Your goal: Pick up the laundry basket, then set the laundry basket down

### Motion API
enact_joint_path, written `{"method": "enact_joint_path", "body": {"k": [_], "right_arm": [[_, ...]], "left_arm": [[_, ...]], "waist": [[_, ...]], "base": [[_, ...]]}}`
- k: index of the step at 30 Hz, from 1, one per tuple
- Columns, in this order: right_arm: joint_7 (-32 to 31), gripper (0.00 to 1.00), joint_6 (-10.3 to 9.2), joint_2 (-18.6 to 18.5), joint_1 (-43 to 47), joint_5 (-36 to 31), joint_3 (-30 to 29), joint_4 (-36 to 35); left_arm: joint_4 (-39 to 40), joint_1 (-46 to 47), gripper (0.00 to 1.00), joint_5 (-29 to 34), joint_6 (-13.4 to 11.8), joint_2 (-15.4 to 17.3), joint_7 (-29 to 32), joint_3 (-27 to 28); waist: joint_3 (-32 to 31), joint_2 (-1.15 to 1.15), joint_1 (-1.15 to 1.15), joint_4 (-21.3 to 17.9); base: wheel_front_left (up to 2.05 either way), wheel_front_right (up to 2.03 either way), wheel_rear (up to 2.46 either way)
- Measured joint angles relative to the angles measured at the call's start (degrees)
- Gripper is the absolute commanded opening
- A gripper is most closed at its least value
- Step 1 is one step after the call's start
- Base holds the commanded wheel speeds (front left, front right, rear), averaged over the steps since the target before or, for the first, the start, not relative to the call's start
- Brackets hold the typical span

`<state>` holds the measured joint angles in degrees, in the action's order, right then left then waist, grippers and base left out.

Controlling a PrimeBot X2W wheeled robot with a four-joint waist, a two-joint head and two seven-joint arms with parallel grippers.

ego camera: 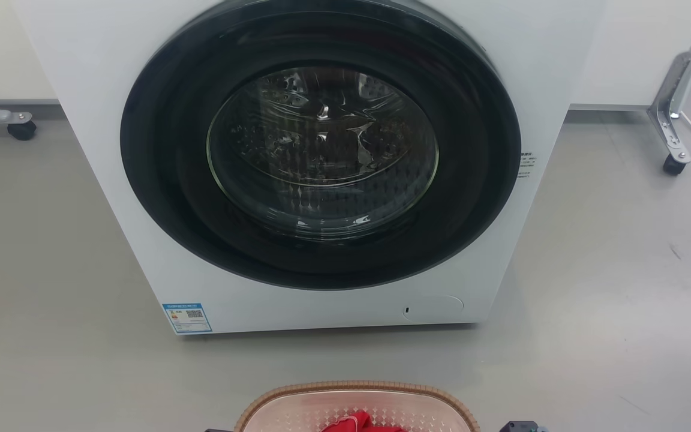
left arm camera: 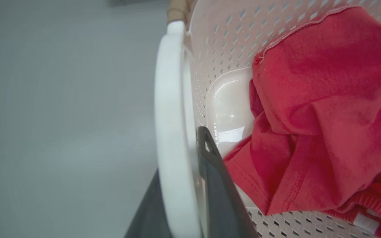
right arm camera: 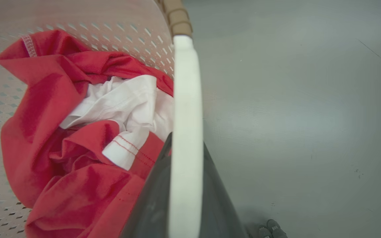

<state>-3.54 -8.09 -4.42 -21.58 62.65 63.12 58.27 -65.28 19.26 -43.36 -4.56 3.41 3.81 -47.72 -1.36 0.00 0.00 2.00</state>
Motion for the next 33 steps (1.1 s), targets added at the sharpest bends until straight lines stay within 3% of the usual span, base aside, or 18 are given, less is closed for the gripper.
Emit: {"method": "enact_joint_path", "body": {"k": [33], "right_arm": [[0.58,0.0,0.0,-0.09,-0.54,3.65,3.15,0.66]], "left_arm": [[-0.25,0.05,0.0,-2.46,-0.48,0.1,0.38,-2.46]], "waist": [[0.01,0.01,0.0,-0.03]], "base": [[0.0,0.0,0.0]]}}
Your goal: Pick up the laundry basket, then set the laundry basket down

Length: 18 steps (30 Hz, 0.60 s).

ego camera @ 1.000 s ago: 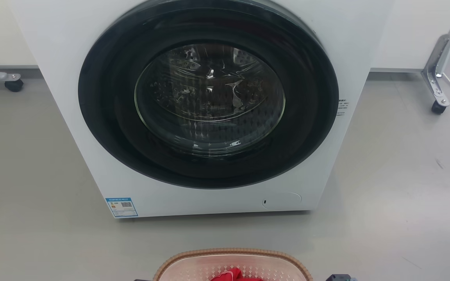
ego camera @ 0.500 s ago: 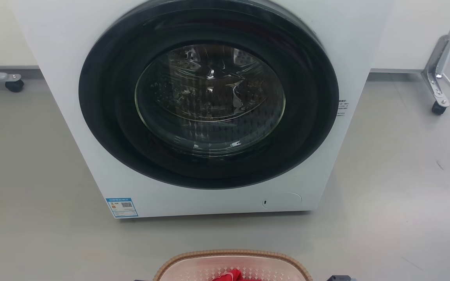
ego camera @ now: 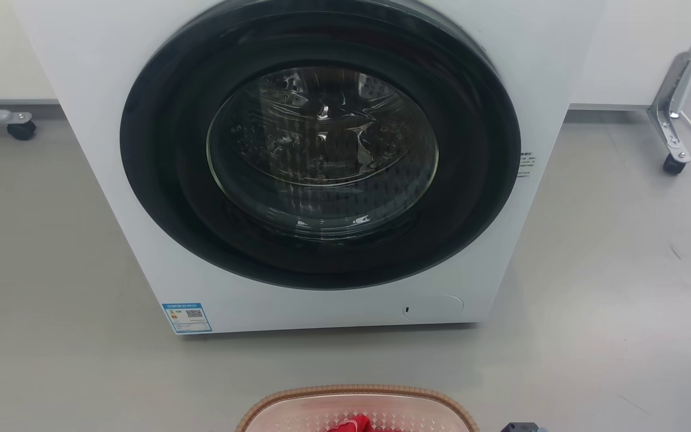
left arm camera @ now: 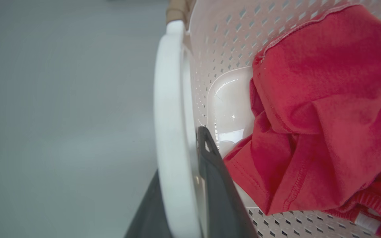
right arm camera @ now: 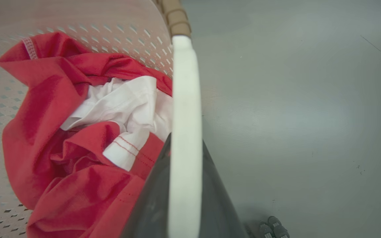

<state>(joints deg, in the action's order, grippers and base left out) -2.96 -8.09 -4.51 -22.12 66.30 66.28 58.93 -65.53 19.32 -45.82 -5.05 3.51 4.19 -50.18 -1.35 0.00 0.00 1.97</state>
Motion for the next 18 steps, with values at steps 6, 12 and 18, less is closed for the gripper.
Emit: {"method": "enact_joint_path", "body": {"k": [6,12,18], "right_arm": [[0.01,0.0,0.0,0.02,-1.2,0.23,0.8,0.47],[0.07,0.0,0.0,0.03,-3.71,0.23,1.14,0.76],[0.6,0.0,0.0,0.01,-9.0,0.18,1.04,1.53]], "left_arm": [[-0.24,0.21,0.0,-0.11,0.01,-0.03,-0.07,-0.2],[-0.49,1.6,0.0,-0.1,0.01,-0.08,-0.35,-0.24],[-0.49,6.9,0.0,-0.09,0.01,-0.04,-0.78,-0.04]], "waist": [[0.37,0.0,0.0,-0.05],[1.5,0.0,0.0,-0.11],[3.99,0.0,0.0,-0.25]], "base": [[0.0,0.0,0.0],[0.0,0.0,0.0],[0.0,0.0,0.0]]}}
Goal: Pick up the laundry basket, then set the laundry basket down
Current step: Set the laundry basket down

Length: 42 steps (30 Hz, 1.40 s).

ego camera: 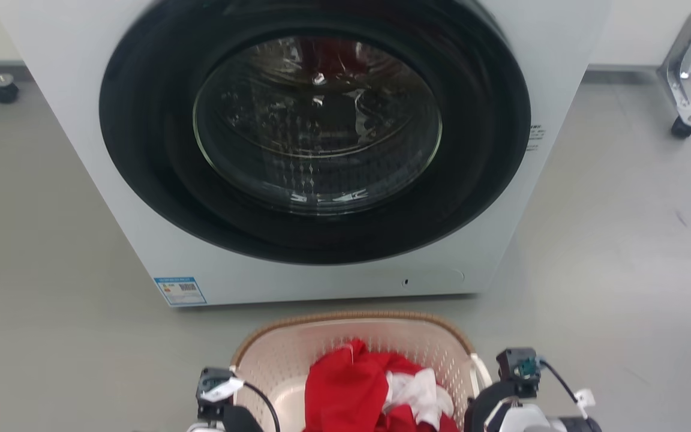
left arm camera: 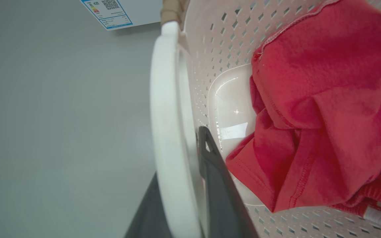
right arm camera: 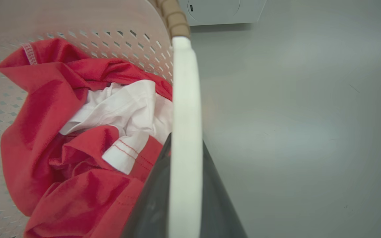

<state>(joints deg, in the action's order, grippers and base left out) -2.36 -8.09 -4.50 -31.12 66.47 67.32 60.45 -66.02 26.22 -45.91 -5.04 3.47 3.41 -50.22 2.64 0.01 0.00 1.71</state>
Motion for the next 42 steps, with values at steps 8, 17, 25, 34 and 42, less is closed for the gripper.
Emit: {"method": "enact_joint_path", "body": {"k": [8,17,25,34,42], "right_arm": [[0.93,0.0,0.0,-0.03,-6.82,-0.78,-0.21,1.18],[1.51,0.0,0.01,-0.03,-11.35,-1.49,-0.16,2.09],[2.21,0.0,0.01,-0.02,-16.21,-2.08,-0.32,3.3],[3.04,0.0,0.01,-0.1,-22.3,-2.72,-0.73,4.54],[4.46,0.0,0.01,-0.41,-27.69,-2.99,-1.29,4.64]], "left_arm": [[0.02,6.5,0.0,0.11,-0.08,0.01,-1.01,0.55],[-0.02,9.84,0.0,0.12,-0.42,-0.02,-1.69,0.94],[0.03,13.64,0.0,0.13,-0.54,-0.08,-2.6,1.25],[0.54,19.23,0.0,0.26,-1.02,0.01,-3.21,1.37],[0.11,24.9,0.0,0.69,-1.29,0.15,-4.39,1.87]], "waist": [[5.47,0.0,0.01,-0.28],[12.74,0.0,0.01,-0.68],[19.5,0.01,0.01,-0.87],[27.2,0.01,0.02,-0.81],[34.8,0.01,0.02,-0.7]], "base": [[0.0,0.0,0.0],[0.0,0.0,0.0],[0.0,0.0,0.0],[0.0,0.0,0.0],[0.0,0.0,0.0]]}}
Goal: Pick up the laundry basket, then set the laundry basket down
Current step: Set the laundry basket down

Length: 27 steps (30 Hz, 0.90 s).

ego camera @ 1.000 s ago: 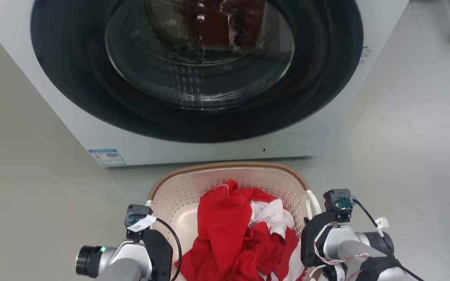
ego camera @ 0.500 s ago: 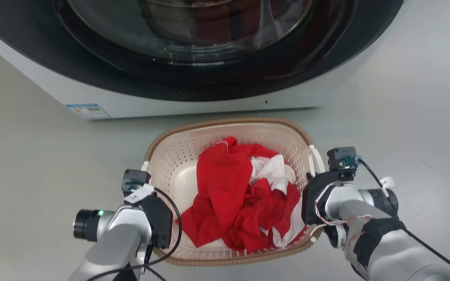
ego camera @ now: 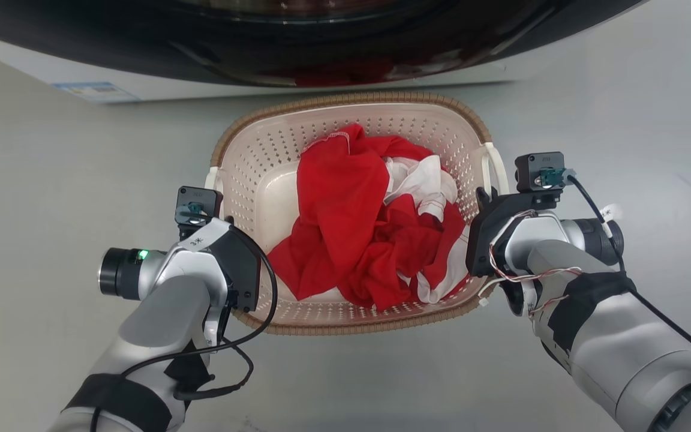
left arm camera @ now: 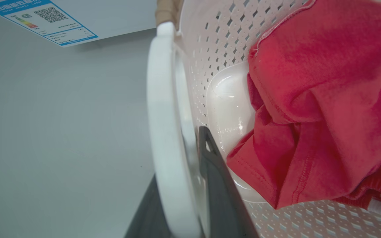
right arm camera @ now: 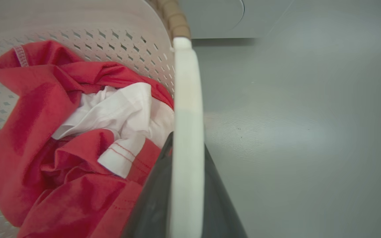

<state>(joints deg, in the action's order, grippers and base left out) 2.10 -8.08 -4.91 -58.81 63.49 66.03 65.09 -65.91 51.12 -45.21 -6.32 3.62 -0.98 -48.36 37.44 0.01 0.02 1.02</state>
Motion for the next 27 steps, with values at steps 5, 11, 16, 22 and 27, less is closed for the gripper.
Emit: {"method": "enact_joint_path", "body": {"k": [5,11,16,22,27], "right_arm": [[0.53,0.0,0.0,0.0,-0.64,-0.46,-0.01,0.16],[1.59,0.0,0.01,0.02,-1.18,-0.49,0.01,0.22],[2.2,0.0,0.0,0.01,-3.58,-0.49,-0.13,0.24],[3.36,0.0,0.0,0.0,-4.32,-0.49,-0.24,0.24],[4.04,0.0,0.01,0.02,-4.48,-0.49,-0.2,0.24]], "left_arm": [[-0.34,0.48,0.0,0.01,0.0,-0.02,-0.74,0.0],[-1.05,1.88,0.0,0.36,-0.01,-0.11,-1.99,0.04],[-1.52,3.88,0.0,0.43,-0.01,-0.07,-3.15,0.24],[-2.0,5.08,0.0,0.64,-0.01,-0.07,-4.25,0.34],[-2.47,5.14,0.0,0.92,-0.01,-0.12,-5.27,0.34]], "waist": [[3.31,0.0,0.0,0.03],[5.57,0.0,-0.01,0.02],[7.05,0.0,-0.01,0.03],[8.91,-0.01,-0.01,0.12],[9.63,-0.01,-0.01,0.31]], "base": [[0.0,0.0,0.0],[0.0,0.0,0.0],[0.0,0.0,0.0],[0.0,0.0,0.0],[0.0,0.0,0.0]]}}
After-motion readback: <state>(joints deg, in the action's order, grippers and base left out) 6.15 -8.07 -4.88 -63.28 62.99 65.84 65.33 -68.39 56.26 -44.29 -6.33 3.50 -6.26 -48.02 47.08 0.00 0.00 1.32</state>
